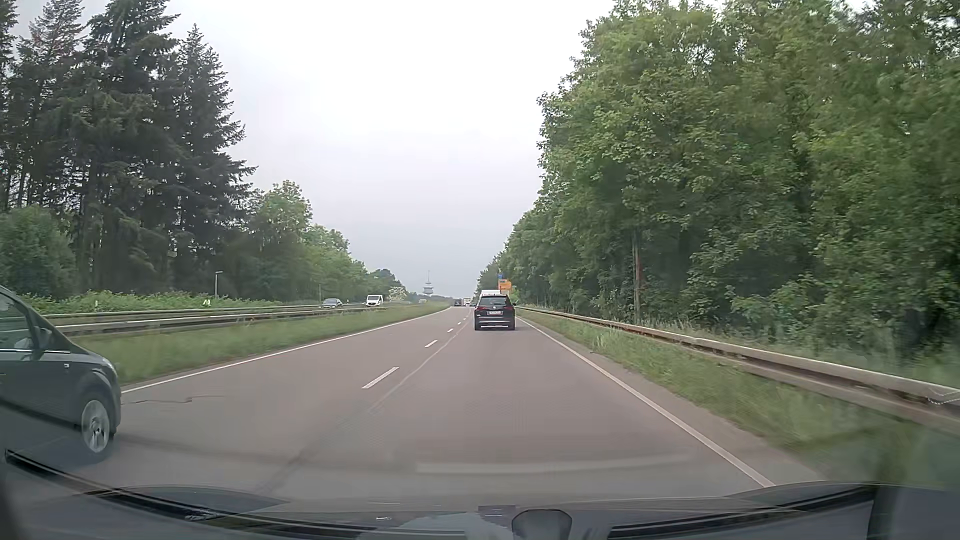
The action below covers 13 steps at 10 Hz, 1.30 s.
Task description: Follow the waypoints while adhering to traffic rules and regulations
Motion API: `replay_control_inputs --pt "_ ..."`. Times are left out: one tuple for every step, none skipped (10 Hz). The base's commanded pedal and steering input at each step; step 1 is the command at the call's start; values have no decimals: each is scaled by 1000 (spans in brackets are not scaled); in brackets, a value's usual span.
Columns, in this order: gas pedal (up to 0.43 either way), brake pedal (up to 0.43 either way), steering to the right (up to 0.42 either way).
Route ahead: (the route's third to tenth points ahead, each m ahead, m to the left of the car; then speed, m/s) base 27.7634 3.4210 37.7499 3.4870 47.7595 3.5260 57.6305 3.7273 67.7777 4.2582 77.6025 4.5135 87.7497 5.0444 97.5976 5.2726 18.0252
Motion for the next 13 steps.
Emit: replay_control_inputs --pt "189 0 -3" --pt "189 0 -2" --pt "189 0 -1" --pt "189 0 -1" --pt "189 0 0" --pt "189 0 -1" --pt "189 0 -1" --pt "189 0 0" --pt "189 0 -1" --pt "189 0 -1" --pt "189 0 0" --pt "189 0 0" --pt "189 0 0"
